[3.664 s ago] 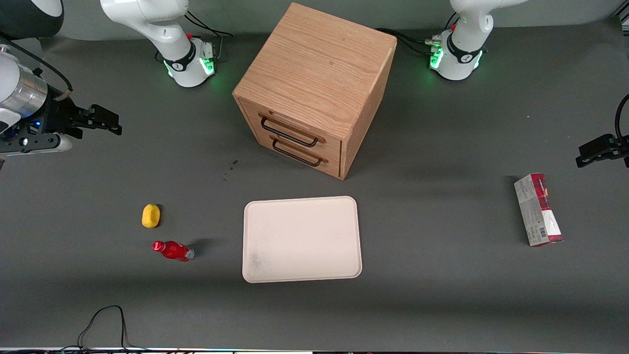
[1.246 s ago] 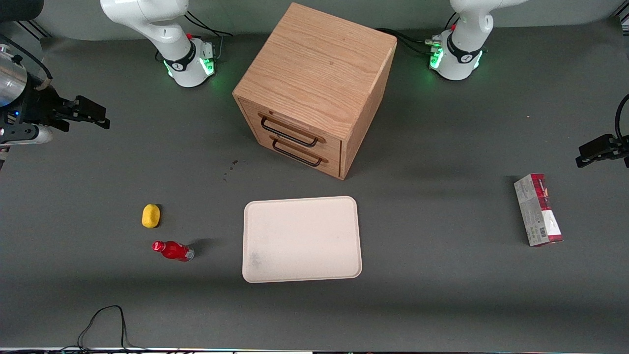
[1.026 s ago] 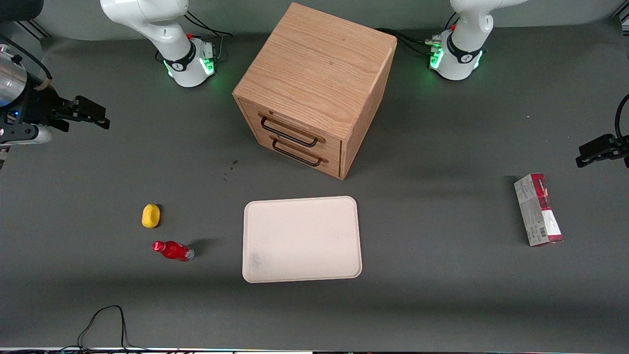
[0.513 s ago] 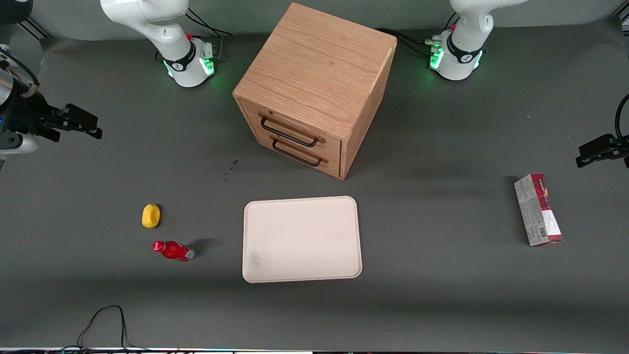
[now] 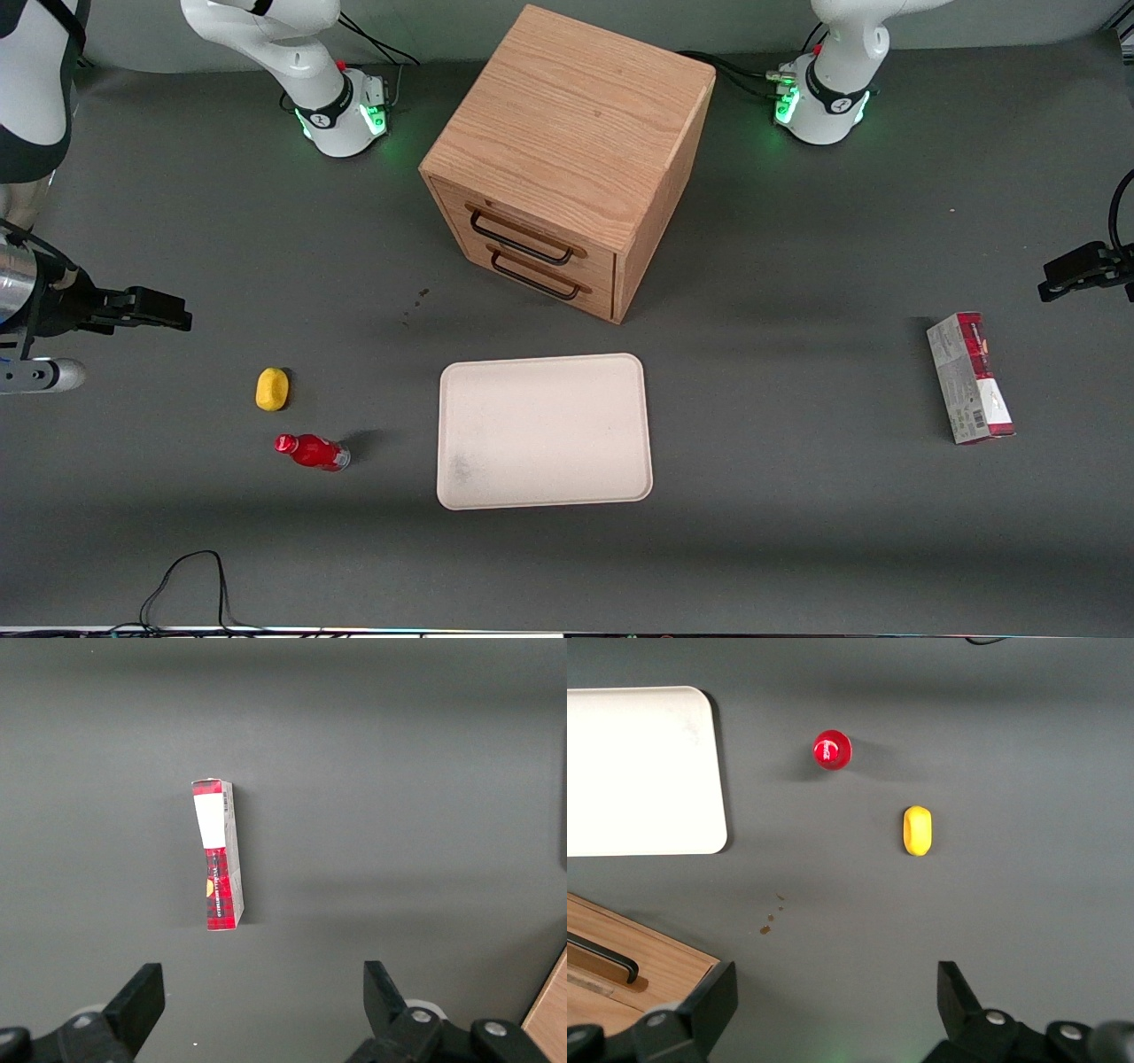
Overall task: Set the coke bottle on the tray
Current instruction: 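Move the open right gripper down toward the red Coca-Cola bottle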
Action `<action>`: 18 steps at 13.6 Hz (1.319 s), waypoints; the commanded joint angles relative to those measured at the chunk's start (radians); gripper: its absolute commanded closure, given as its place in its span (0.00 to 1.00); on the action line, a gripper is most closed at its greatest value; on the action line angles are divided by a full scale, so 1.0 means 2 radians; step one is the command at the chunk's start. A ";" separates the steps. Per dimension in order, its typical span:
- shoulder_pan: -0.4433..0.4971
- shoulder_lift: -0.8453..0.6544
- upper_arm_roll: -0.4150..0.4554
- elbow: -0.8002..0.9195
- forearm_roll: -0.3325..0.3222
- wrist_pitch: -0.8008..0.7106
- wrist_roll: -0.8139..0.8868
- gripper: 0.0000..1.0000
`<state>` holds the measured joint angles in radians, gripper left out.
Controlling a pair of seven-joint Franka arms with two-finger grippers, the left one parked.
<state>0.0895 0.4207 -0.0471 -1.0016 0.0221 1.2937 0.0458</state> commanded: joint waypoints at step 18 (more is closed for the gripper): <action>0.001 0.052 0.005 0.036 0.007 0.032 0.006 0.00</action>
<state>0.0909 0.4819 -0.0409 -0.9746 0.0238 1.3575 0.0458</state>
